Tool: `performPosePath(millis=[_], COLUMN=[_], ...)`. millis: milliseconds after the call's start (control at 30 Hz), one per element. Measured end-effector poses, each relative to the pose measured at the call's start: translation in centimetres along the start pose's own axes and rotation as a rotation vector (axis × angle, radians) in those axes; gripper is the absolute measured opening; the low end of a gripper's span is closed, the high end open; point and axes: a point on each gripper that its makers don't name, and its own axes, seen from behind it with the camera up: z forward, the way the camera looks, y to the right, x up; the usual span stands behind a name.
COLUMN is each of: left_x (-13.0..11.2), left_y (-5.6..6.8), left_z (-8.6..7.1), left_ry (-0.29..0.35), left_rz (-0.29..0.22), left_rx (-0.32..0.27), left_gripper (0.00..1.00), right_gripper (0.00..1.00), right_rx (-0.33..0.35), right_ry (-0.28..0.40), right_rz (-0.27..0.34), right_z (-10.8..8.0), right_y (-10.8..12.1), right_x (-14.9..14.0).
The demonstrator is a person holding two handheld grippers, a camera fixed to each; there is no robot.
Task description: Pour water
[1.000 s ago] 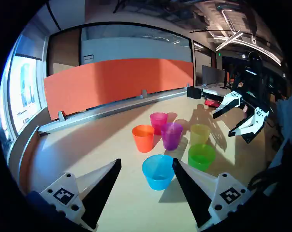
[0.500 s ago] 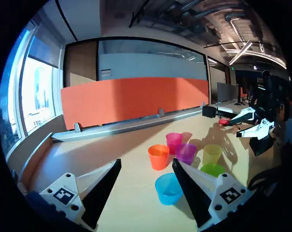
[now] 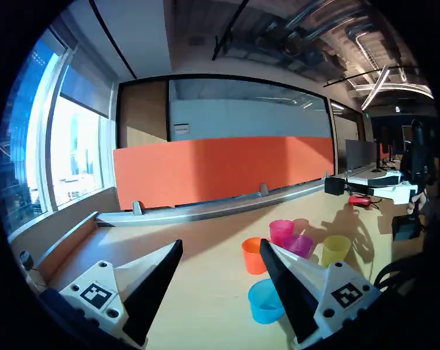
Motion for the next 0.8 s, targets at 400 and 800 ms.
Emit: performPosePath(millis=[400,800], left_x=[1.2,0.4], left_y=[-1.6,-2.9], left_z=[-1.5,-2.5], left_ry=[0.063,0.054], left_rz=[-0.005,-0.042], left_rx=[0.131,0.184], left_gripper=[0.98,0.98], right_gripper=[0.99,0.99], right_rx=[-0.286,-0.396], right_ry=[0.119,0.144], right_rz=[0.082,0.066], right_z=[-2.5,-4.7], right_y=[7.3,8.9], right_x=[1.9,1.9])
